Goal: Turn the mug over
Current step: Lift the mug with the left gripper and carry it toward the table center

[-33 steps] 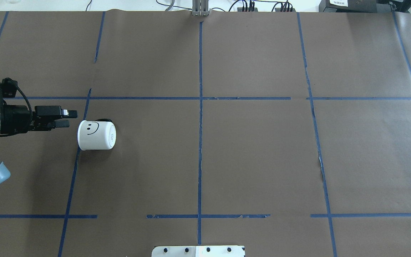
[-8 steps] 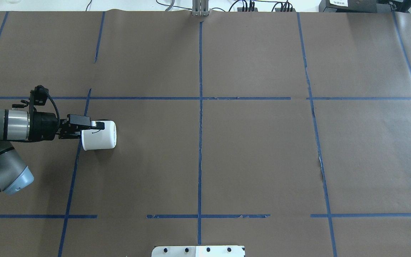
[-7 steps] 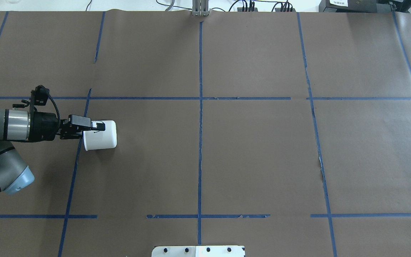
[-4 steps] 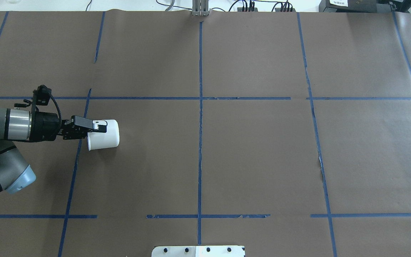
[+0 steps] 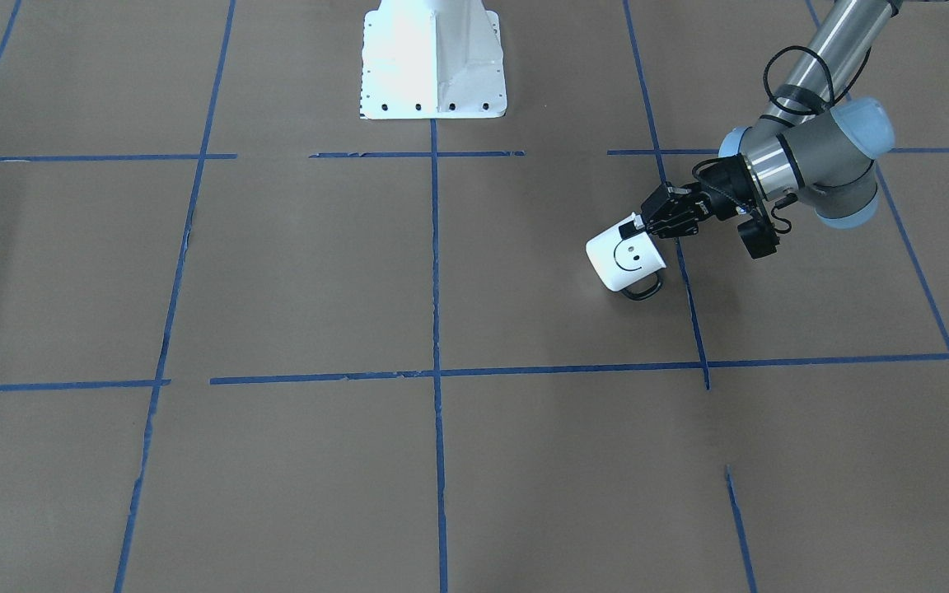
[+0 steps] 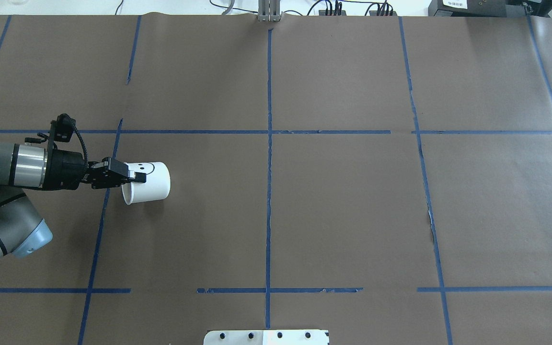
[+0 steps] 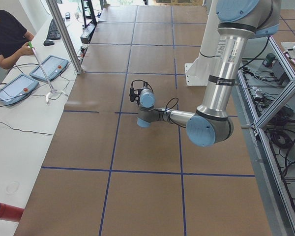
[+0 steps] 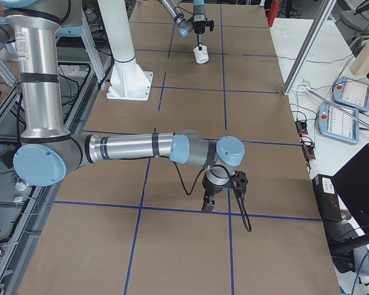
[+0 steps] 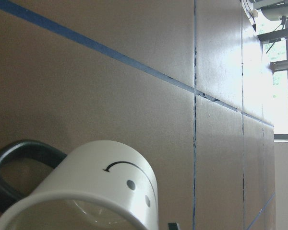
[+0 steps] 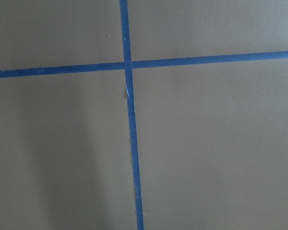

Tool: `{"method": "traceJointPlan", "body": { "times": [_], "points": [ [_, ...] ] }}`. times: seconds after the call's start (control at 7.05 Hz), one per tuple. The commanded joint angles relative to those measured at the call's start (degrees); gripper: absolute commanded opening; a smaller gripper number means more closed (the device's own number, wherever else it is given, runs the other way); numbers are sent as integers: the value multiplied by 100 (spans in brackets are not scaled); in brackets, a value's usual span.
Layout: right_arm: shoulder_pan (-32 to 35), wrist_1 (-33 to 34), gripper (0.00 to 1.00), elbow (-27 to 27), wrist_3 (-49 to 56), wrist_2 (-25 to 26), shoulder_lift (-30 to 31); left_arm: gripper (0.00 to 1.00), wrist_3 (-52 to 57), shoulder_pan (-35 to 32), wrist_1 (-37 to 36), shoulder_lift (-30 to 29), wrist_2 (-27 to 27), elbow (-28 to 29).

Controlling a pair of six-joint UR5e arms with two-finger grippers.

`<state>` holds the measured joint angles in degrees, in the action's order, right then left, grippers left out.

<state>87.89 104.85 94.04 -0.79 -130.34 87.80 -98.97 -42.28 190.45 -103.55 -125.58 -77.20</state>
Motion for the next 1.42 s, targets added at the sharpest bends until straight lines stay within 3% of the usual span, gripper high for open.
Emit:
{"method": "traceJointPlan", "body": {
  "times": [0.0, 0.28, 0.43, 0.99, 1.28],
  "points": [
    [0, 0, 100, 0, 0, 0, 0, 0, -175, 0, -139, -68, -220, -137],
    [0, 0, 100, 0, 0, 0, 0, 0, -218, -35, -481, -86, -406, -443],
    [0, 0, 100, 0, 0, 0, 0, 0, -297, -70, -1022, -225, -511, -750],
    [0, 0, 100, 0, 0, 0, 0, 0, -36, -79, -3894, -963, -538, -1832],
    [0, 0, 100, 0, 0, 0, 0, 0, 149, -26, -5371, -1691, -459, -1991]
  ]
}}
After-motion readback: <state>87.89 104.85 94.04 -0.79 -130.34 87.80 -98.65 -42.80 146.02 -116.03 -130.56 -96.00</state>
